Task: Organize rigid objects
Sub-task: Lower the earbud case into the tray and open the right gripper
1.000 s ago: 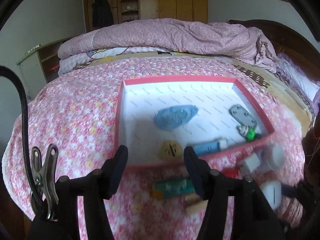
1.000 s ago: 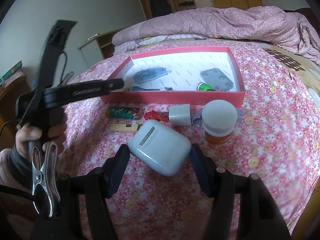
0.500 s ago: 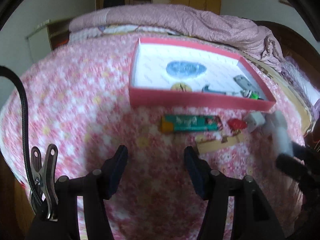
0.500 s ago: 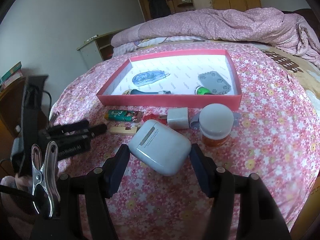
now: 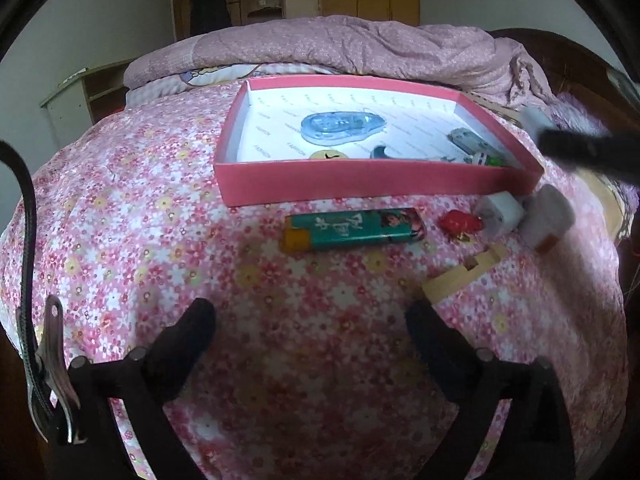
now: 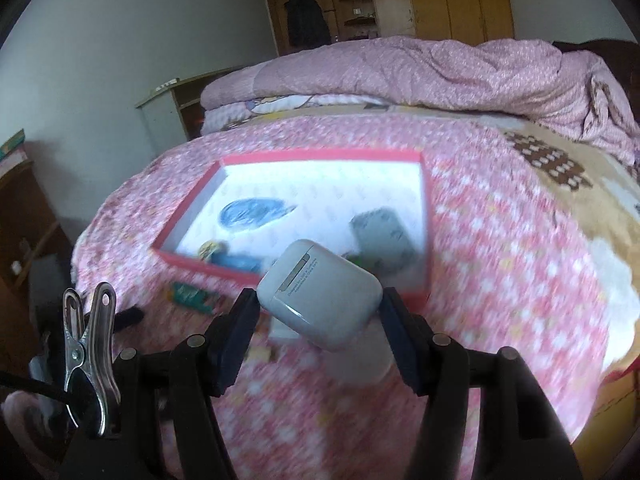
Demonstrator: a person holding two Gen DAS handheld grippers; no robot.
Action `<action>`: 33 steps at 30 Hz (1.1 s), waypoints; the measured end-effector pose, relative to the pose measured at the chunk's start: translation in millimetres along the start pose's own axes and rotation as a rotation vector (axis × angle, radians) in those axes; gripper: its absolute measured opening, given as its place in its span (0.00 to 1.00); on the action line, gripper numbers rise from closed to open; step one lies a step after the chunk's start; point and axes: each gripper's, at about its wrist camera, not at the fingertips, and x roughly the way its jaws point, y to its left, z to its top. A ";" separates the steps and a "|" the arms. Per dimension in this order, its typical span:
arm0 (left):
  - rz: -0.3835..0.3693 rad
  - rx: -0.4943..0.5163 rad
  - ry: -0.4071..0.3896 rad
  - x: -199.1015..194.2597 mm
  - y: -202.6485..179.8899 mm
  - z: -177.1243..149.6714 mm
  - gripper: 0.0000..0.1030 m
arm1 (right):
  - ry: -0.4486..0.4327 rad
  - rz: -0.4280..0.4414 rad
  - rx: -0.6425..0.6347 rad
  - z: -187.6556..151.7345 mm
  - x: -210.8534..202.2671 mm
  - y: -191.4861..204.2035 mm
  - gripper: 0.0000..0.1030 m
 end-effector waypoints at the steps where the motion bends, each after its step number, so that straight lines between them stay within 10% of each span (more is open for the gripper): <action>1: -0.002 -0.001 0.001 0.4 0.2 0.2 0.97 | 0.004 -0.005 -0.003 6.7 4.5 -2.8 0.61; 19: 0.002 0.001 0.000 0.3 2.6 -0.8 1.00 | 0.132 -0.123 -0.052 76.6 108.1 -32.6 0.62; 33: 0.001 0.001 0.001 0.4 3.3 -0.9 1.00 | 0.080 -0.134 -0.055 79.2 78.4 -28.6 0.69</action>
